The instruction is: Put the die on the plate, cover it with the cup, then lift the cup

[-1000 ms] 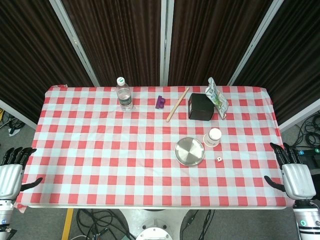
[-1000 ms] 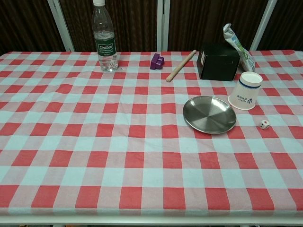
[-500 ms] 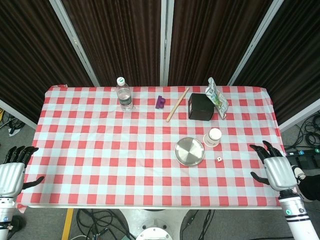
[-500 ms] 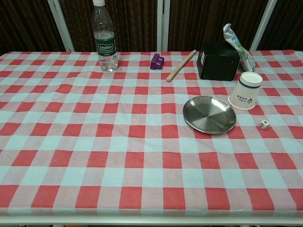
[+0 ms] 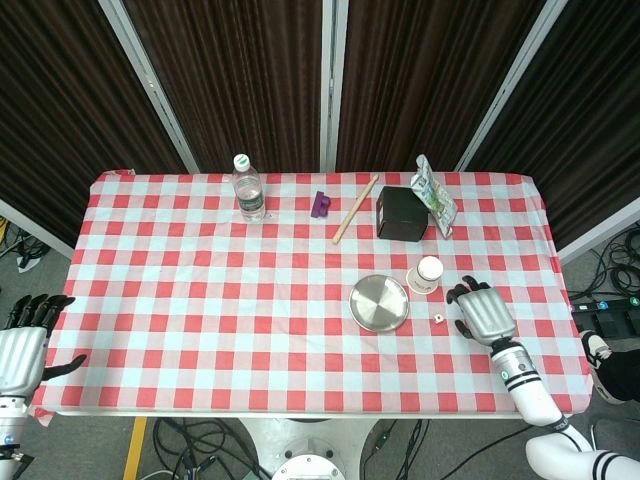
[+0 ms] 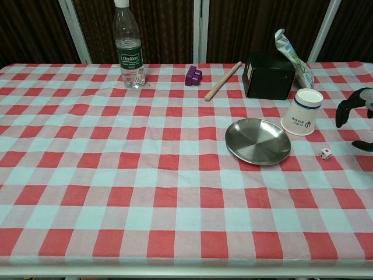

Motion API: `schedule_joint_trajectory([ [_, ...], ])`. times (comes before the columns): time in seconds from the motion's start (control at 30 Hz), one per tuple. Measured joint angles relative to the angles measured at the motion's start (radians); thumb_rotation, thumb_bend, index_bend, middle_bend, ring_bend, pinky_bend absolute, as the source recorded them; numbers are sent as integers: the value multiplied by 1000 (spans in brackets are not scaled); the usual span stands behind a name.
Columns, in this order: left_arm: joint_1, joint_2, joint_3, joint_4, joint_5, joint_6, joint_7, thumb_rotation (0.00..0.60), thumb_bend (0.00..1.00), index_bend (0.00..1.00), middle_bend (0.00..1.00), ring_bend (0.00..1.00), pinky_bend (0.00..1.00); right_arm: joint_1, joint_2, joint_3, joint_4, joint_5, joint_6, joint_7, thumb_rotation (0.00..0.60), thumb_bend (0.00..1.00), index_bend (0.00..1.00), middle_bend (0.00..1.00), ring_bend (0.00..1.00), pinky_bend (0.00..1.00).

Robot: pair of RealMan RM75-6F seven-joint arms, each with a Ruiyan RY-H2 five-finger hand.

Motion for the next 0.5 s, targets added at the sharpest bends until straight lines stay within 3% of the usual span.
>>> schedule_joint_trajectory([
  [0.5,3,-9,4,20,4,-6,-38,600,75,189,172,105,94,34,-130,-39,149,-6,-1,-66,600,250,447,382,200,380],
])
